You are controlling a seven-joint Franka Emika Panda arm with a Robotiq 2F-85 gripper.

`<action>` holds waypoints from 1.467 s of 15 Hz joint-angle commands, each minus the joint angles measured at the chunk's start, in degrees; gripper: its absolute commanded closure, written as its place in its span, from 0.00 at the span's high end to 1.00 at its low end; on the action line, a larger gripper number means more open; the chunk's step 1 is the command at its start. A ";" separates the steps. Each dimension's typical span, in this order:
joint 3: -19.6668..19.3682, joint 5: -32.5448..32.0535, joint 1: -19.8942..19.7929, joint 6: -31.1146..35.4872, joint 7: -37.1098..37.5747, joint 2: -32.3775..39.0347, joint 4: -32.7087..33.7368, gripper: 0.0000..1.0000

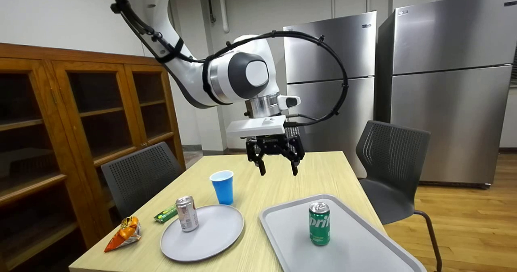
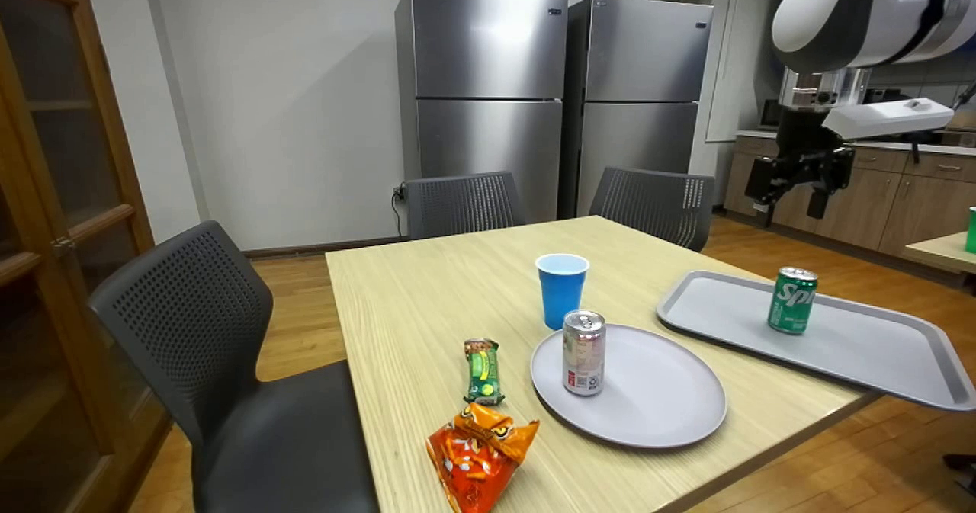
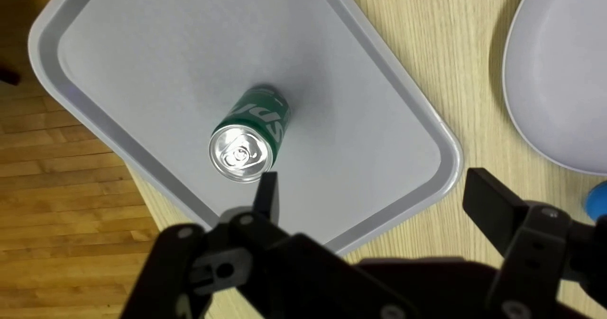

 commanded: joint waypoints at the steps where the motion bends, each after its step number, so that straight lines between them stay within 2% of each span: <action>1: 0.68 -0.10 -0.57 -0.15 0.11 -0.05 0.05 1.00; 9: 0.69 -0.10 -0.57 -0.15 0.11 -0.04 0.05 1.00; 22: -1.17 1.94 -4.22 -1.49 0.73 11.07 8.61 1.00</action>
